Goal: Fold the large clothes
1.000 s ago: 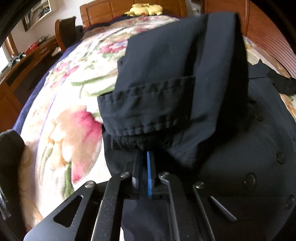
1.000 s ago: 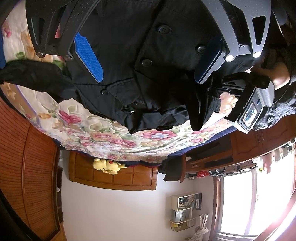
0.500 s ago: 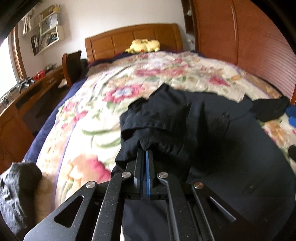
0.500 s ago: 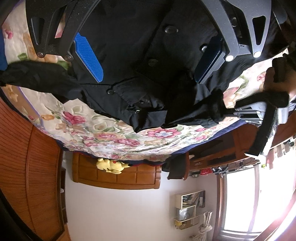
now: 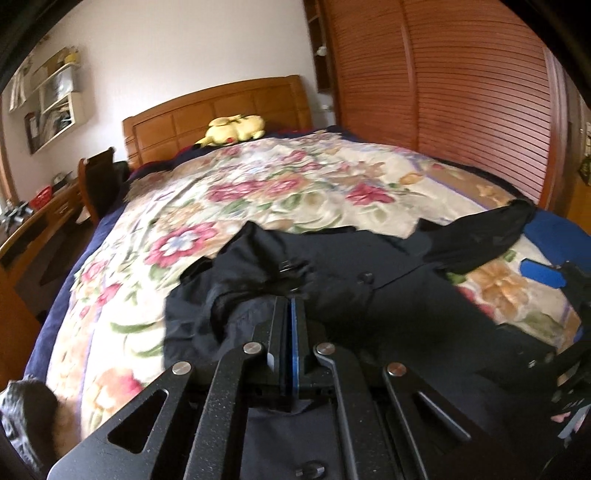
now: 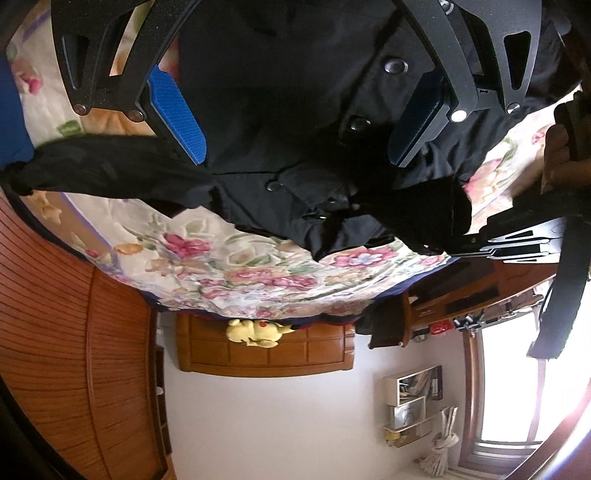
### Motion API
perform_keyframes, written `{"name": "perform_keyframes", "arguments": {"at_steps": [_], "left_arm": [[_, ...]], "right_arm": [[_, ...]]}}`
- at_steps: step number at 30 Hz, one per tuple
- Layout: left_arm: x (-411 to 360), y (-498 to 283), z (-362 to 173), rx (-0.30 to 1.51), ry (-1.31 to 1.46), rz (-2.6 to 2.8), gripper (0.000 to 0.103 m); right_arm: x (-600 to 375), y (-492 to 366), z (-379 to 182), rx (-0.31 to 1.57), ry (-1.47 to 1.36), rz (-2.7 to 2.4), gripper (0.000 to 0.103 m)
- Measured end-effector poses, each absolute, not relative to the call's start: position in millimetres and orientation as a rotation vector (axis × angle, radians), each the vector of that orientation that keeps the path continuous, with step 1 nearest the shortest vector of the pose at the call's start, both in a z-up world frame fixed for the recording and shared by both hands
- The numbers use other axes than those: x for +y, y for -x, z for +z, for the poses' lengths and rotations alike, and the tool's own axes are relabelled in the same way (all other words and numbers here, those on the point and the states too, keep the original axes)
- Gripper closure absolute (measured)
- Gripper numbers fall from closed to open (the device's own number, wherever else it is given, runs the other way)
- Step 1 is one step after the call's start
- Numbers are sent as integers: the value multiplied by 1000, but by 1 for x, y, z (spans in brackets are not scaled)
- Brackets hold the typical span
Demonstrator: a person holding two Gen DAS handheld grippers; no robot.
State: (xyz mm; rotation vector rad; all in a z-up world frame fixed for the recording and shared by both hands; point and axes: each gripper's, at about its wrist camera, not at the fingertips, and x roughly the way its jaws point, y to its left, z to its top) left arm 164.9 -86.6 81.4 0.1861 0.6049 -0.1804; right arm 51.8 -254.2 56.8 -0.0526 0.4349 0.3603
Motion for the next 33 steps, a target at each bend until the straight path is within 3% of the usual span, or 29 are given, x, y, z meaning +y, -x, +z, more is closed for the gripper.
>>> {"name": "perform_keyframes", "arguments": {"at_steps": [11, 13, 15, 16, 18, 20, 24, 33], "left_arm": [[-110, -153, 75, 614, -163, -245, 100], [-105, -147, 71, 619, -145, -248, 89], [-97, -138, 67, 604, -134, -238, 61], [-93, -132, 65, 589, -130, -234, 58], [-82, -121, 58, 574, -123, -211, 38], [-72, -114, 52, 572, -100, -209, 27], [-49, -97, 40, 564, -55, -179, 26], [3, -77, 13, 554, -20, -89, 26]], "right_arm": [[-258, -47, 60, 459, 55, 332, 4], [-259, -49, 60, 465, 48, 331, 4], [-257, -52, 60, 470, 50, 330, 4], [-256, -53, 60, 472, 53, 331, 4], [-253, -54, 59, 477, 63, 331, 4], [-249, -55, 58, 483, 68, 332, 4], [-240, -59, 58, 492, 75, 358, 4], [-193, -72, 56, 514, 113, 485, 20]]}}
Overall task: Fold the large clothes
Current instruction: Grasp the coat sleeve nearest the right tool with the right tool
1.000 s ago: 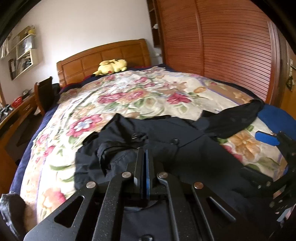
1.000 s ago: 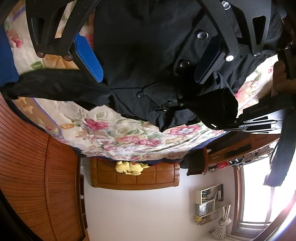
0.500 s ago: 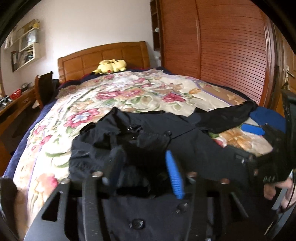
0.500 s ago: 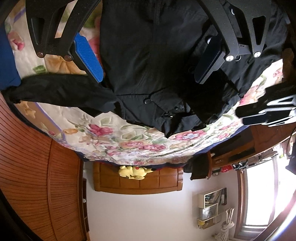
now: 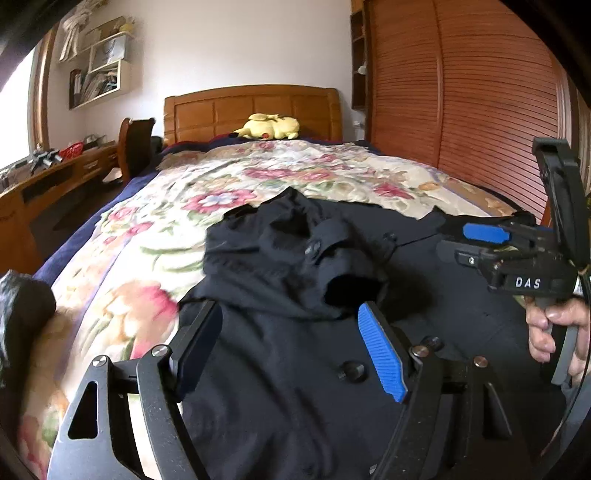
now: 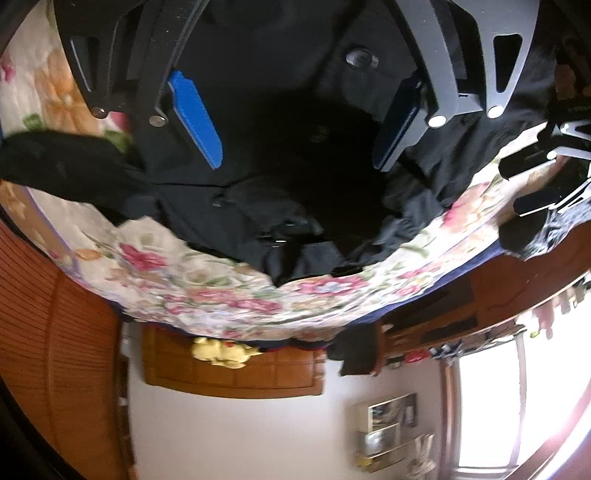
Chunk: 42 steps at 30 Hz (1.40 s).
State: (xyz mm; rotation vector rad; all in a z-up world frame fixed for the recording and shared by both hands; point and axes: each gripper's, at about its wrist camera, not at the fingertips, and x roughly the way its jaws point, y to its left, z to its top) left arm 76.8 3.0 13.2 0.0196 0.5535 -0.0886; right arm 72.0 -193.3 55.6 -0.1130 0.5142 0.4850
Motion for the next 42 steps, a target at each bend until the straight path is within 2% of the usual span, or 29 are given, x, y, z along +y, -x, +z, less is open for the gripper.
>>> {"name": "perform_keyframes", "arguments": {"at_steps": [14, 16, 18, 20, 22, 25, 37, 42], "left_arm": [[27, -69, -9, 553, 13, -114, 26], [29, -68, -9, 549, 24, -109, 26], [31, -69, -9, 550, 35, -106, 26], [32, -69, -10, 551, 40, -105, 26], [32, -67, -11, 550, 41, -101, 26], [34, -66, -11, 543, 43, -98, 26], [26, -65, -14, 538, 11, -78, 26], [21, -63, -13, 528, -21, -66, 26]], "right_arm": [[-125, -112, 18, 648, 252, 616, 22], [-123, -119, 7, 682, 264, 631, 25], [-121, -128, 0, 717, 272, 632, 37], [-120, -131, -1, 730, 280, 625, 64], [-122, -133, 1, 720, 272, 622, 81], [-130, -130, 9, 667, 233, 612, 96], [-219, -107, 44, 480, 31, 471, 101], [-246, -99, 39, 460, -6, 413, 101]]}}
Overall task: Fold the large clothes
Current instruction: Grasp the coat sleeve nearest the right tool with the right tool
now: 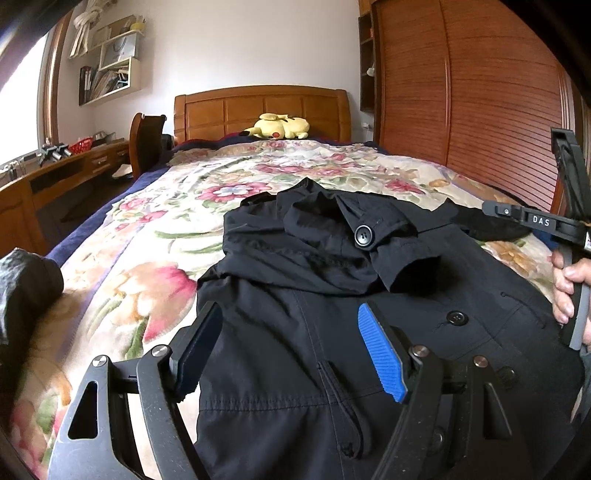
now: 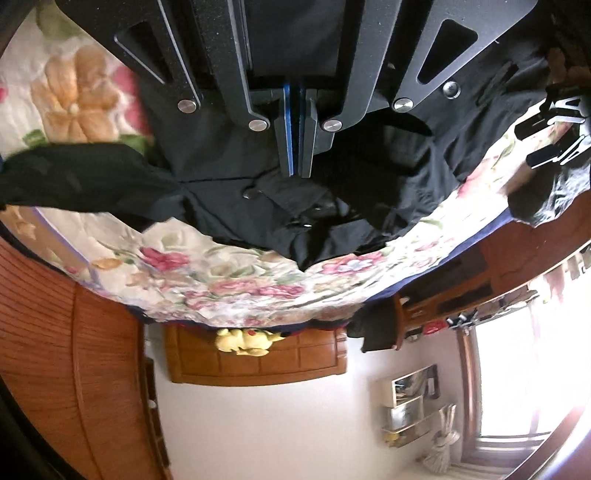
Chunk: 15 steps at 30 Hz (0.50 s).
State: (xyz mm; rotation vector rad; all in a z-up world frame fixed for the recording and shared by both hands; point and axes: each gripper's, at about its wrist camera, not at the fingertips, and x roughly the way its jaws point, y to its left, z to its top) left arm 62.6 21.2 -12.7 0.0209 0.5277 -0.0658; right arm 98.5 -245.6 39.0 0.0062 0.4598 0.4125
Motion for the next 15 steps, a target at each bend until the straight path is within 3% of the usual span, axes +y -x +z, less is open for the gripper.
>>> {"name": "perform_keyframes", "arguments": {"at_steps": [7, 9, 10, 11, 15], "left_arm": [[19, -63, -13, 525, -23, -61, 26], [19, -63, -13, 526, -22, -60, 26], [18, -63, -13, 526, -17, -61, 26], [18, -63, -12, 524, -13, -61, 26], [20, -63, -10, 519, 10, -70, 26]], "right_arm": [[-222, -98, 39, 475, 46, 433, 100], [-213, -98, 46, 478, 63, 464, 83], [-213, -96, 52, 481, 71, 479, 57], [-207, -98, 53, 483, 81, 488, 38], [-184, -109, 52, 513, 130, 519, 35]]}}
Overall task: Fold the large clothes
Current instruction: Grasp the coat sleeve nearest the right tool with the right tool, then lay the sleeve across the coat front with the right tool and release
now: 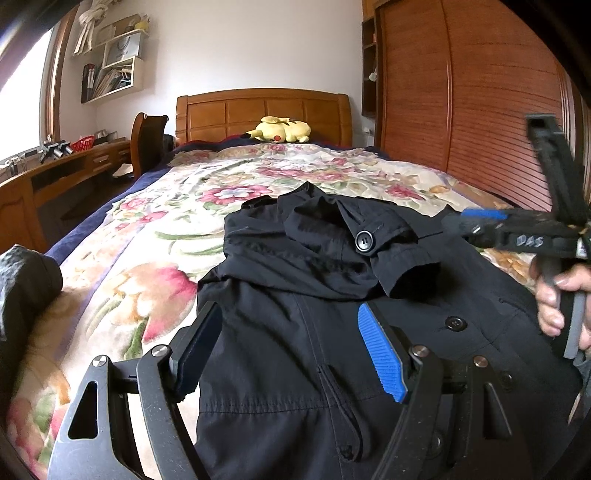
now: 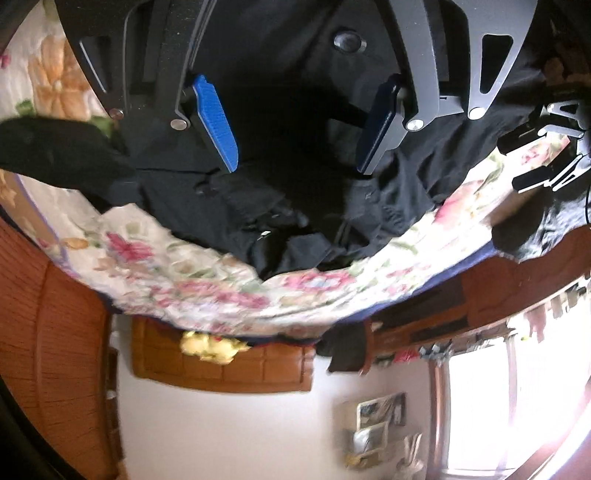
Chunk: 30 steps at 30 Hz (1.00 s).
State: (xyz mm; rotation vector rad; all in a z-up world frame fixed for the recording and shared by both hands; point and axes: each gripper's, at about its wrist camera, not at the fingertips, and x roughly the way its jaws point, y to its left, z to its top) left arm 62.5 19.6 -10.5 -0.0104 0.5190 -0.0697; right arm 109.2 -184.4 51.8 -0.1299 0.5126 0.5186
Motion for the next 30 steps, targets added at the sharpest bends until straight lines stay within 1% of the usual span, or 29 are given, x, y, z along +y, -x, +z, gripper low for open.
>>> {"name": "perform_keyframes", "arguments": {"at_steps": [10, 11, 12, 13, 14, 15, 16, 17, 25, 30], "left_arm": [[24, -64, -10, 518, 29, -81, 26], [25, -64, -10, 517, 29, -84, 26], [25, -64, -10, 516, 30, -88, 26], [26, -64, -10, 517, 32, -92, 26], [26, -65, -10, 518, 33, -94, 26], [27, -65, -10, 520, 35, -95, 26], [27, -65, -10, 523, 35, -98, 26], [27, -66, -10, 524, 34, -98, 26], [24, -64, -11, 520, 10, -99, 26], [24, -64, -11, 516, 12, -98, 26]], "right_arm": [[-138, -165, 16, 733, 197, 588, 35], [-135, -172, 16, 749, 189, 593, 43], [-135, -177, 13, 764, 181, 601, 47], [-133, -180, 15, 775, 179, 606, 59], [-132, -183, 13, 784, 186, 608, 78], [-130, -186, 15, 786, 201, 609, 88], [-130, -187, 17, 781, 216, 609, 95], [-131, -185, 21, 774, 221, 609, 97], [-171, -166, 72, 649, 224, 565, 99], [-214, -167, 98, 621, 209, 450, 99]]}}
